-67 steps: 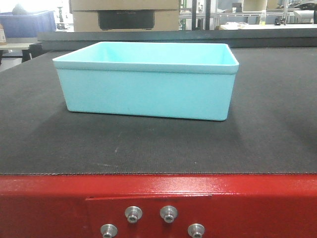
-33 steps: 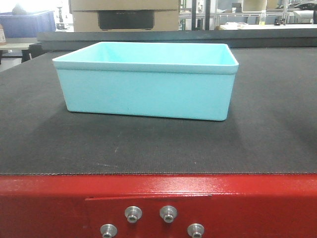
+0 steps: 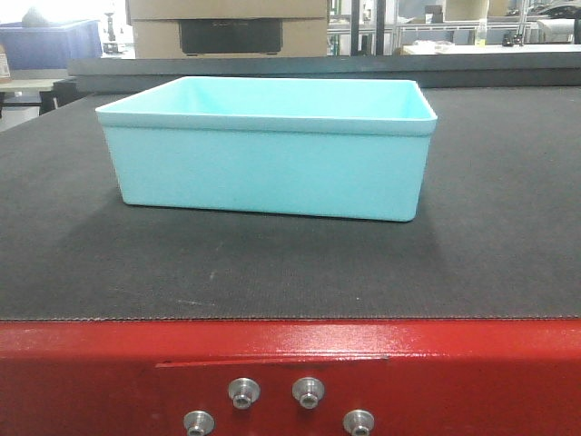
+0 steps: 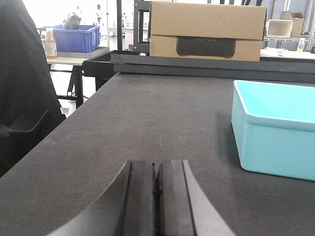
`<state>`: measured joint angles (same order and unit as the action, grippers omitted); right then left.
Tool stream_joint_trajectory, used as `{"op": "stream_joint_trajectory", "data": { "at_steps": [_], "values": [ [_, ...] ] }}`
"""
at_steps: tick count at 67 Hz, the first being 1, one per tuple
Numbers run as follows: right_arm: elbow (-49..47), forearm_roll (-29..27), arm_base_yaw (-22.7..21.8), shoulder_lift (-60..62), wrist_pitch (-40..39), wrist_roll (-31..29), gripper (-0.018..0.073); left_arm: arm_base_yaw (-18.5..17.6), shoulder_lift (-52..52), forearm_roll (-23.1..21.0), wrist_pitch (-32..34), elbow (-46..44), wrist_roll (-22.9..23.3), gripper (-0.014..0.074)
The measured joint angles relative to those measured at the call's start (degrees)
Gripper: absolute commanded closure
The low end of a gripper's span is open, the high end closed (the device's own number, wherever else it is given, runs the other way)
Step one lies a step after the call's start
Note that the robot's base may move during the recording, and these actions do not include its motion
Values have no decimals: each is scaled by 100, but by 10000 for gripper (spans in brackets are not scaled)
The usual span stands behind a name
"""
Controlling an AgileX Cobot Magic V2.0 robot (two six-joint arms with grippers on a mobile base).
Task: Fetch blue bin and place on conveyor start
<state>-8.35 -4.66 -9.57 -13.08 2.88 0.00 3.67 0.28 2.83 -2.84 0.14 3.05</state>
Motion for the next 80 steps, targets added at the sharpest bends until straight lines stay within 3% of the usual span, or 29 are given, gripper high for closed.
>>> {"op": "stream_joint_trajectory", "data": {
  "at_steps": [14,80],
  "values": [
    [817,-104,-145,1235,193,0,721,0,0,0,13,0,0,707],
    [836,-42,-126,1284,257,-31,721,0,0,0,13,0,0,707]
  ]
}}
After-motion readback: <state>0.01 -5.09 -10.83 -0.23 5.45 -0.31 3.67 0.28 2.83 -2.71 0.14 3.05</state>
